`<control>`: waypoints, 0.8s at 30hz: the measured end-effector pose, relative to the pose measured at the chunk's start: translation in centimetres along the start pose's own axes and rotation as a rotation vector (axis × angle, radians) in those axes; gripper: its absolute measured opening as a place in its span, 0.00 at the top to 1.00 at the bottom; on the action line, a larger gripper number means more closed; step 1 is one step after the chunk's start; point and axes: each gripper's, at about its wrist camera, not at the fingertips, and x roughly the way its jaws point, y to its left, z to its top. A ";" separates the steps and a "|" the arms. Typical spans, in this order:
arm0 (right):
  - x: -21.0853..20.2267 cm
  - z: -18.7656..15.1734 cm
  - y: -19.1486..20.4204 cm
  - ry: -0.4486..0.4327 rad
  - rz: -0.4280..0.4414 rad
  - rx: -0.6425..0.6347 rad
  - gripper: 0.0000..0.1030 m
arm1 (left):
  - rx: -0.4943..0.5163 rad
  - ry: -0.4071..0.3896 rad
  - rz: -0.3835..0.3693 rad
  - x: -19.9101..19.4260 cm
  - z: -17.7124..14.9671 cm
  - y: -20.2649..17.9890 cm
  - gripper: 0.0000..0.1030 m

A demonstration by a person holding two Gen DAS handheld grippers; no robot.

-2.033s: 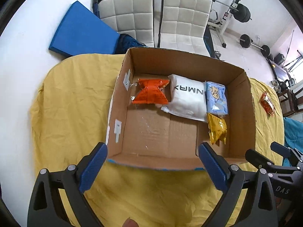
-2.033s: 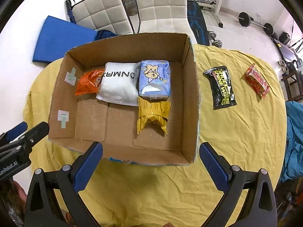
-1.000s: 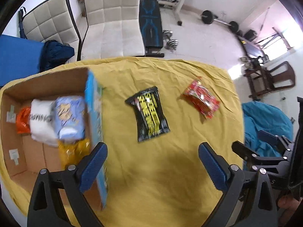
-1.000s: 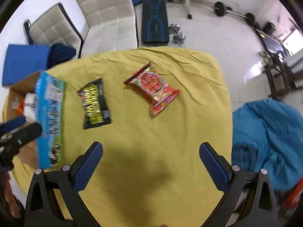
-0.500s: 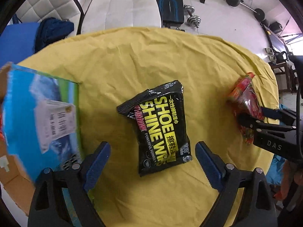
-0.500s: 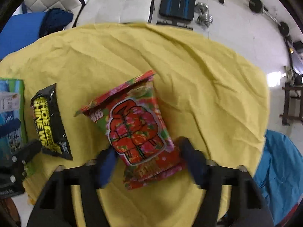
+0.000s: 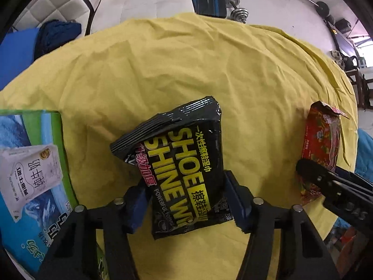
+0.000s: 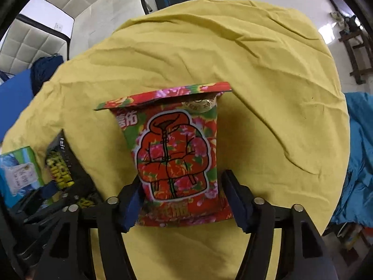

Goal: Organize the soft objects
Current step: 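Grasp the black shoe-wipes pack with the left tool while the right tool grasps the red floral pack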

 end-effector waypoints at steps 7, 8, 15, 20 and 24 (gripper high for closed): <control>-0.3 -4.3 1.5 -0.027 -0.049 -0.060 0.50 | 0.070 -0.025 0.011 -0.9 -4.7 -1.4 0.49; -0.4 -5.7 1.4 -0.025 -0.052 -0.068 0.50 | 0.077 -0.027 0.010 -1.0 -5.3 -1.6 0.49; 0.1 -14.2 -0.7 -0.007 -0.023 -0.018 0.51 | 0.149 -0.009 0.001 -1.5 -6.4 -1.6 0.49; 1.3 -18.6 -1.4 -0.008 -0.039 0.027 0.51 | 0.170 0.027 0.014 -0.1 -6.8 -1.6 0.49; 1.5 -19.4 -0.4 -0.039 -0.053 0.033 0.50 | 0.156 0.055 0.018 1.9 -7.3 -1.2 0.47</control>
